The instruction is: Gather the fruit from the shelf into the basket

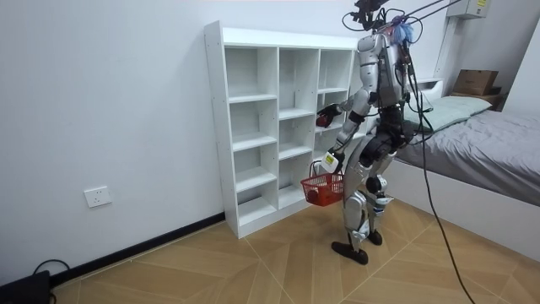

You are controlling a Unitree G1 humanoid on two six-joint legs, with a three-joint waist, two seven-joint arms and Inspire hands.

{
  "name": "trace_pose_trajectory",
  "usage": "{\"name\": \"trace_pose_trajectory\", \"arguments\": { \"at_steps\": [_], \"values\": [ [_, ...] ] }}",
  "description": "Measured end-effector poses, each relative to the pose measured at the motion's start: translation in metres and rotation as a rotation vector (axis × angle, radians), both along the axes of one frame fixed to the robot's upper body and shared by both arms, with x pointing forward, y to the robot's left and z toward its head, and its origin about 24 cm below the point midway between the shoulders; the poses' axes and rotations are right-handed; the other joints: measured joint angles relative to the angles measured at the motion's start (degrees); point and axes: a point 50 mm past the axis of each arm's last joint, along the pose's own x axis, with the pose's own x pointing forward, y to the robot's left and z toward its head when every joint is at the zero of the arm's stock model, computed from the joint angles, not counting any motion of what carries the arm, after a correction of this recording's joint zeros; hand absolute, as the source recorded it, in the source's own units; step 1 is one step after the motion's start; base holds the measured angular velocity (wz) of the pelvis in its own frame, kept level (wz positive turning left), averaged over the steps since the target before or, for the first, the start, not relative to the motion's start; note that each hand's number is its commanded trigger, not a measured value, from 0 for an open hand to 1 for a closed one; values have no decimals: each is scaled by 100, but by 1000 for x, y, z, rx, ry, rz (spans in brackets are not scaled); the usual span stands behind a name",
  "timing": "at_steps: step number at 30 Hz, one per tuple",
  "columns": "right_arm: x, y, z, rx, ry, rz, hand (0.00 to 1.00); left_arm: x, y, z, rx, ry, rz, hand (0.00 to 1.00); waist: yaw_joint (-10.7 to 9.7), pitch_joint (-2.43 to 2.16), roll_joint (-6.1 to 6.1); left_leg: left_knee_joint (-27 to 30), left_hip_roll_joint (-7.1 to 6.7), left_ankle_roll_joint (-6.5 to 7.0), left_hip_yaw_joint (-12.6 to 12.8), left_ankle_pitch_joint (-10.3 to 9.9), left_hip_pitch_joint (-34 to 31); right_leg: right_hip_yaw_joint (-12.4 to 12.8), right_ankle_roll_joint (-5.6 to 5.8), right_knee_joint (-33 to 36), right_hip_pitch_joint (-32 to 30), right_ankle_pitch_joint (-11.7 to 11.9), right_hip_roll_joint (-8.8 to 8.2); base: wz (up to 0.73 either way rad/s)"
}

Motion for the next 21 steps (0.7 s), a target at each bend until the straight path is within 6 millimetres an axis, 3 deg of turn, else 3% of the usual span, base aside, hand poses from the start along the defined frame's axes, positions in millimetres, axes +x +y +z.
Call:
{"name": "trace_pose_trajectory", "arguments": {
  "at_steps": [7,21],
  "values": [
    [0,-4,2,-10,-5,-5,0,2,-3,1,-14,-6,-11,100,11,32,15,-4,-65,26,-4,17,-25,12,-1,141,-99,-83,-92,0],
    [3,-3,4,-14,2,13,0,5,-4,2,-7,-13,-36,100,76,39,14,1,-72,26,-1,16,-45,21,2,224,-136,-92,-107,0]
  ]
}}
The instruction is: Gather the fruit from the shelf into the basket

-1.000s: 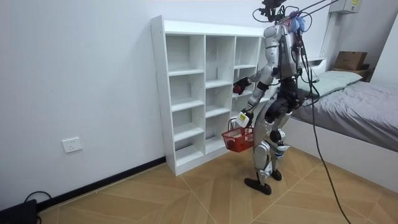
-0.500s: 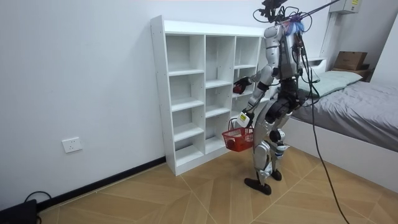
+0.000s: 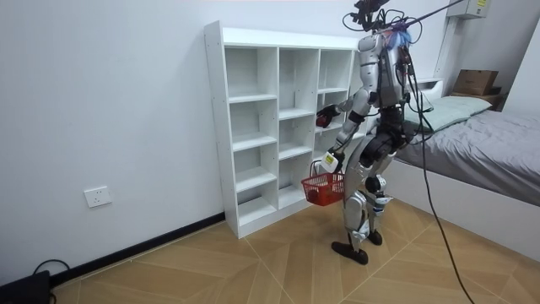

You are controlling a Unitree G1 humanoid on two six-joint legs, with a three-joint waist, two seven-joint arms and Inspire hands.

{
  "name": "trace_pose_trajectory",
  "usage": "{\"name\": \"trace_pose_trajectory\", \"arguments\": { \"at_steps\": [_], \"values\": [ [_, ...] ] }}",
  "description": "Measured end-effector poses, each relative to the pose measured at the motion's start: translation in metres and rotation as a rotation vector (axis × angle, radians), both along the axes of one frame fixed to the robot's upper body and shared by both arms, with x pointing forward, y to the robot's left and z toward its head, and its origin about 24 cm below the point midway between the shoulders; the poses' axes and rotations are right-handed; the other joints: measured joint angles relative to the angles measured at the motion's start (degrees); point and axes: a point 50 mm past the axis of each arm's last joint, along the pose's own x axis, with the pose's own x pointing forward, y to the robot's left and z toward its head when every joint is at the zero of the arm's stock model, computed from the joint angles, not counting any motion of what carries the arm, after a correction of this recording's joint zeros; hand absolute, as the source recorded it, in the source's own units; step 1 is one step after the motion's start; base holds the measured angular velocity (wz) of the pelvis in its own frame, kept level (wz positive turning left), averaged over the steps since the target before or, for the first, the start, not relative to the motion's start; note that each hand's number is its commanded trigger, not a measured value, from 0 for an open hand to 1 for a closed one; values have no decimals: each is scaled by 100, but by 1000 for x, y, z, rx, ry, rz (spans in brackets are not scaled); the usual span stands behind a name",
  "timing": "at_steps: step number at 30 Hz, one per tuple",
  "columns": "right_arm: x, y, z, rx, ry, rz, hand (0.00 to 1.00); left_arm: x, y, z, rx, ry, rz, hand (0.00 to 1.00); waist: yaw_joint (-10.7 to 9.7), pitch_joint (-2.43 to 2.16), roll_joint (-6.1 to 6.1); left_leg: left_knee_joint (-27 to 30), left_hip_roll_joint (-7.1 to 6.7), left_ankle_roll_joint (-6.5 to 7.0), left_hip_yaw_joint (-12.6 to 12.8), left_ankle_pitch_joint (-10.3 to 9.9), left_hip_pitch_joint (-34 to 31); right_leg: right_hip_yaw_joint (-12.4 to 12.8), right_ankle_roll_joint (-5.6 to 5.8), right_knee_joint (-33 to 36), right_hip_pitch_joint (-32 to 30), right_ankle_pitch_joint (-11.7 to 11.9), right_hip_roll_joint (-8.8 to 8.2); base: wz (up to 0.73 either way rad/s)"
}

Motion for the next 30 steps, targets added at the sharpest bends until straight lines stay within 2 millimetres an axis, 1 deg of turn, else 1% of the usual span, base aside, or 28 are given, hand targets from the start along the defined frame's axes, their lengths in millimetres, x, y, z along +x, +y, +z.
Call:
{"name": "trace_pose_trajectory", "arguments": {
  "at_steps": [2,4,9,16,24,25,30],
  "values": [
    [0,0,-1,0,7,-1,0,1,0,1,-4,-2,-4,100,27,17,0,6,-1,1,11,0,-4,27,-10,8,-27,-7,-1,-4],
    [-1,-1,-2,1,15,1,0,1,0,1,-5,-3,-5,100,44,23,1,10,0,1,9,-1,-8,27,-19,15,-39,-14,-5,0],
    [0,-1,-2,-6,14,5,0,2,-1,2,-13,-7,-14,100,72,22,1,30,6,-1,-6,0,-37,10,-29,25,-54,-18,-1,0],
    [3,-1,4,-12,-3,6,0,2,-1,2,-13,-9,-15,100,71,21,-1,32,4,0,-4,0,-38,5,-26,34,-46,-16,-2,0],
    [3,0,2,-17,20,18,0,3,-1,2,-15,-10,-17,100,72,20,-2,82,8,0,-5,1,-41,5,-26,23,-30,-16,-2,0],
    [3,0,1,-17,29,23,100,3,-1,2,-15,-10,-17,100,72,20,-2,90,10,0,-5,1,-43,6,-27,26,-29,-16,-2,0],
    [2,2,-1,-24,45,36,100,2,0,2,-15,-9,-18,100,83,19,0,106,18,1,-8,1,-48,5,-32,31,-25,-1,1,0]
  ]
}}
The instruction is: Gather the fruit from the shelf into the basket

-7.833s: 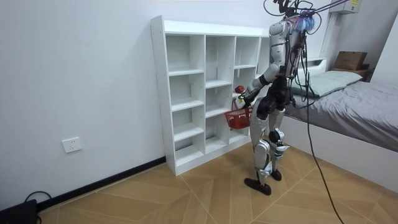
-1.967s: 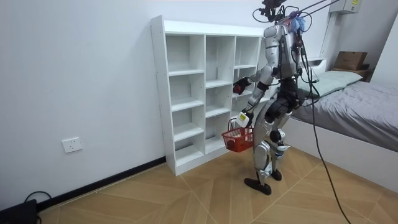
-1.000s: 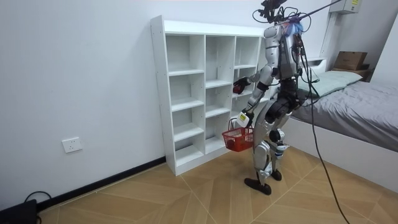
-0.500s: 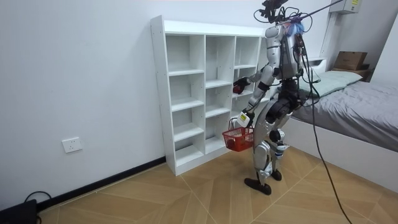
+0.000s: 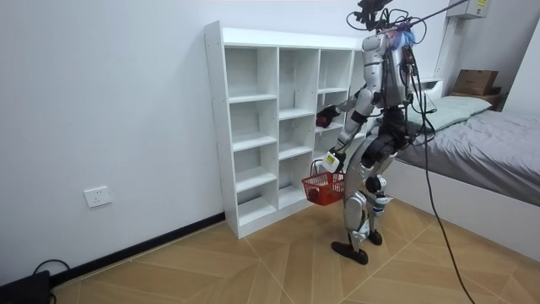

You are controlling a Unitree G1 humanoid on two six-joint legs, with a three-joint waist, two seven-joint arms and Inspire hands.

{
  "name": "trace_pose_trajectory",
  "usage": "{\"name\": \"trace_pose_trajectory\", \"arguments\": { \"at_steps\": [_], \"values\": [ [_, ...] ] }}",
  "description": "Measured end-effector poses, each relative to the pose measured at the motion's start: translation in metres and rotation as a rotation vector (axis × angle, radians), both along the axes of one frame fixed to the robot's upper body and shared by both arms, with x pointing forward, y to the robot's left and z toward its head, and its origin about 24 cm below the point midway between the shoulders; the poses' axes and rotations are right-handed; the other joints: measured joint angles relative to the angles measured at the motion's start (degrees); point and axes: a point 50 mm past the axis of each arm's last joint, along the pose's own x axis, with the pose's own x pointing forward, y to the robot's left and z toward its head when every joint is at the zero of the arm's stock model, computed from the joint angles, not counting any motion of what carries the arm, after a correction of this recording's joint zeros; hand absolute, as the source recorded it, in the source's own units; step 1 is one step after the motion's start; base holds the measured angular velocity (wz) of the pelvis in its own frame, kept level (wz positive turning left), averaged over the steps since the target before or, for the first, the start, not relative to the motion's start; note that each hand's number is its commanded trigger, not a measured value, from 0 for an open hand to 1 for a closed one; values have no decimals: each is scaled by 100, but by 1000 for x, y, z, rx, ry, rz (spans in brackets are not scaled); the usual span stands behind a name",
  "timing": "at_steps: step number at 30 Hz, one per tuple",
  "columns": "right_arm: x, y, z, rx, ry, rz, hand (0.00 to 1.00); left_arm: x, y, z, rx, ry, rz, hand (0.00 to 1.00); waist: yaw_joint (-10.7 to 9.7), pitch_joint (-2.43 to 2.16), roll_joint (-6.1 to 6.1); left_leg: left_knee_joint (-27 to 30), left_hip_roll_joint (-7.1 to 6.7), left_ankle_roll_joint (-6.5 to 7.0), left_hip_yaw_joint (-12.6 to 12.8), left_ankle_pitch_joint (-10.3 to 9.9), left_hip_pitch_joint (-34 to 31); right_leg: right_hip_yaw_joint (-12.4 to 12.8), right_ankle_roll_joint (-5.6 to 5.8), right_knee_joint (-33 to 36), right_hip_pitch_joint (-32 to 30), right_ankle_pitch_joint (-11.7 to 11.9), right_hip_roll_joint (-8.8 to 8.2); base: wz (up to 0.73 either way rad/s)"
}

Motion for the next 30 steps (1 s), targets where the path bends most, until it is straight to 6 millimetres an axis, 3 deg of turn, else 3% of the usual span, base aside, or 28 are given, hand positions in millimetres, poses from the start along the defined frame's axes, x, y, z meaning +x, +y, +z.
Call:
{"name": "trace_pose_trajectory", "arguments": {
  "at_steps": [30],
  "values": [
    [0,4,-4,-44,51,41,100,3,1,3,10,-16,-17,100,12,-6,10,70,6,1,-17,-1,-20,-11,-3,89,0,-6,-12,0]
  ]
}}
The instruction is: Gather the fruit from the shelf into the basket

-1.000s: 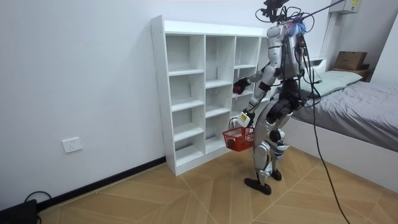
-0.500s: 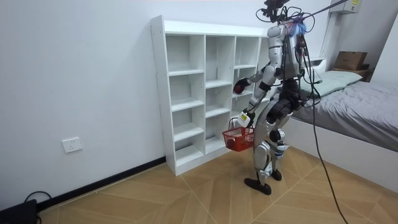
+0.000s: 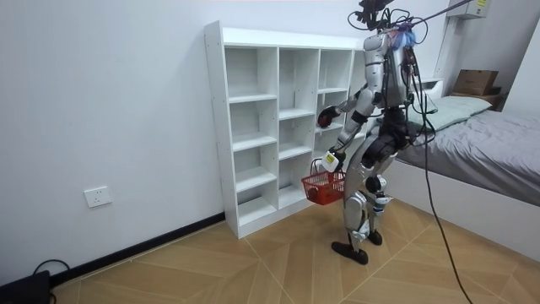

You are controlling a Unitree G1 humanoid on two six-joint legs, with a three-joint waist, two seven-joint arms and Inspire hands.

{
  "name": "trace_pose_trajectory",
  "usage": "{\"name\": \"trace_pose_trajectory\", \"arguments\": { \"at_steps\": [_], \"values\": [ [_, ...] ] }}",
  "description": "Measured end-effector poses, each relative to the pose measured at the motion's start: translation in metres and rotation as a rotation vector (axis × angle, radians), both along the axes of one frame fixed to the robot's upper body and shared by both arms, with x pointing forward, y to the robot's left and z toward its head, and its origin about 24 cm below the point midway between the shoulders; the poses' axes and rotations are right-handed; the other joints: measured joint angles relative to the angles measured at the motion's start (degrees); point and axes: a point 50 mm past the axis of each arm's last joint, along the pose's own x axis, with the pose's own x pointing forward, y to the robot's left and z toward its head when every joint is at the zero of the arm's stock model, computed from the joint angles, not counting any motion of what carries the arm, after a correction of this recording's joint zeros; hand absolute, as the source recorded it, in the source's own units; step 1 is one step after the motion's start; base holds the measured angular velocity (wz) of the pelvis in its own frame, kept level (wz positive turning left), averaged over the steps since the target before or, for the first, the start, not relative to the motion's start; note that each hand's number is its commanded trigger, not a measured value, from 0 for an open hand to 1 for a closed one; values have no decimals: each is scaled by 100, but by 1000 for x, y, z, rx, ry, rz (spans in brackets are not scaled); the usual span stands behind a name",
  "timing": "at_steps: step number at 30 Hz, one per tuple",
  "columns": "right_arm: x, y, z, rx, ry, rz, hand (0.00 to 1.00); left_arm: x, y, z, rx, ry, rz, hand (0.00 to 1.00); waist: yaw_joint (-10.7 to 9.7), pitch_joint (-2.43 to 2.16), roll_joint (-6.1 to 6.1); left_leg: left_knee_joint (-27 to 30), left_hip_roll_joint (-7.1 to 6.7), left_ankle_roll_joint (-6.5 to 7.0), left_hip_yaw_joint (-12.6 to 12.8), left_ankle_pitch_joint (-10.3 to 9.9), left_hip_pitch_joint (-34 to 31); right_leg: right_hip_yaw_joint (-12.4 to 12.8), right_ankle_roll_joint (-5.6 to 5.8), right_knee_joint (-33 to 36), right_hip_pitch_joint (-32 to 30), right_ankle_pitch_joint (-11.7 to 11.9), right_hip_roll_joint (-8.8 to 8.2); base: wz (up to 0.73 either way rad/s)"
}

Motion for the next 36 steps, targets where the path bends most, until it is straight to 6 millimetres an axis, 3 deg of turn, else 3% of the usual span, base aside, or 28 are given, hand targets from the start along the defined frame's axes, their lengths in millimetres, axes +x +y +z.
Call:
{"name": "trace_pose_trajectory", "arguments": {
  "at_steps": [9,19,21,23,25,29,36],
  "values": [
    [-1,0,-2,7,9,0,100,0,-2,0,-6,0,-2,100,-2,-5,4,28,7,1,-6,-1,1,8,-7,-5,-4,3,1,0],
    [1,15,-3,111,8,38,100,2,-7,1,-16,-7,11,100,-97,-81,79,-119,9,-2,17,1,418,5,-2,-121,386,5,30,1],
    [-4,18,-6,120,-4,54,100,0,-7,0,-12,-4,20,100,-173,-127,60,-205,5,-4,13,8,602,-45,15,-219,592,7,44,6],
    [-17,20,-17,160,7,60,100,-4,-6,-1,-10,-3,30,100,-271,-287,27,-354,11,-7,14,9,856,-116,55,-447,909,39,93,6],
    [-27,22,-23,214,4,62,100,-9,-7,-1,-21,-12,33,100,-354,-367,31,-497,16,-10,22,12,1101,-143,103,-682,1196,90,149,4],
    [-47,31,-33,263,3,92,100,-16,-10,1,-56,-30,64,100,-573,-390,54,-831,-15,-12,26,12,1720,-150,200,-1110,1850,189,251,-2],
    [-72,40,-40,319,7,134,100,-25,-12,4,-100,-40,94,100,-722,-390,70,-1127,-40,-17,82,8,2203,-90,267,-1338,2267,205,337,-5]
  ]
}}
